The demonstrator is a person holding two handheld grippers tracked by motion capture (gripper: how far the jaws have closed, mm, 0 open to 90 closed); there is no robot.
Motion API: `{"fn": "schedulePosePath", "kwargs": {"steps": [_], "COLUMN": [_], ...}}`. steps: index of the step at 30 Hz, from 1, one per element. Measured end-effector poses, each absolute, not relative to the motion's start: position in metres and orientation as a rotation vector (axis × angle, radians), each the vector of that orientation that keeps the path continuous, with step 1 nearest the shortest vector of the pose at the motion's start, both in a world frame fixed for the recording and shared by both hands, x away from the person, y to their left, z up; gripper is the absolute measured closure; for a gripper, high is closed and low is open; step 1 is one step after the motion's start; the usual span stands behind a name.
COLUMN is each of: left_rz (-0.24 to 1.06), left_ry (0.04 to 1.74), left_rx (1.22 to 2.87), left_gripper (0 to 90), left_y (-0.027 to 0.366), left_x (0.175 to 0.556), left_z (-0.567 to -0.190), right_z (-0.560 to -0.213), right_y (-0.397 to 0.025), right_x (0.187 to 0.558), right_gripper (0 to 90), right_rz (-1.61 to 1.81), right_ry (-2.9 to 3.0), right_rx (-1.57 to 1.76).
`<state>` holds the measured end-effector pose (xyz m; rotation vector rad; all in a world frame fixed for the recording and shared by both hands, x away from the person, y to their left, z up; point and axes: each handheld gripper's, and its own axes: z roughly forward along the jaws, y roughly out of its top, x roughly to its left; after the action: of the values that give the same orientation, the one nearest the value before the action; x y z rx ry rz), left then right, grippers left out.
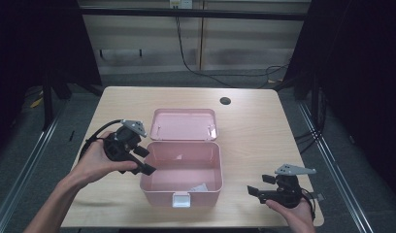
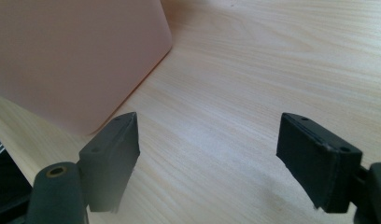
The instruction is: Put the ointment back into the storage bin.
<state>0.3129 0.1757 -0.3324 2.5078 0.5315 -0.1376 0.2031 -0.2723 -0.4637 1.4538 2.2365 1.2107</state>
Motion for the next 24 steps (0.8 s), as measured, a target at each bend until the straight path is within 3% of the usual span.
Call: {"fn": "schedulePosePath", "kwargs": {"steps": [12, 24], "left_rz": [-0.136, -0.107], "left_ry": [0.577, 0.63], "left_rx": [2.409, 2.422], "left_gripper": [32.2, 31.8], "left_y": [0.217, 0.245], "left_x": [0.31, 0.303], "left_z": [-0.347, -0.372], "right_z": [-0.464, -0.464], "right_y": [-0.273, -0.273], "right_x": [0.203, 0.203], "right_gripper": [20.9, 20.9], "right_rz": [1.21, 1.22], "right_ry": [2.233, 2.221], "right_rx": [1.454, 1.455]}}
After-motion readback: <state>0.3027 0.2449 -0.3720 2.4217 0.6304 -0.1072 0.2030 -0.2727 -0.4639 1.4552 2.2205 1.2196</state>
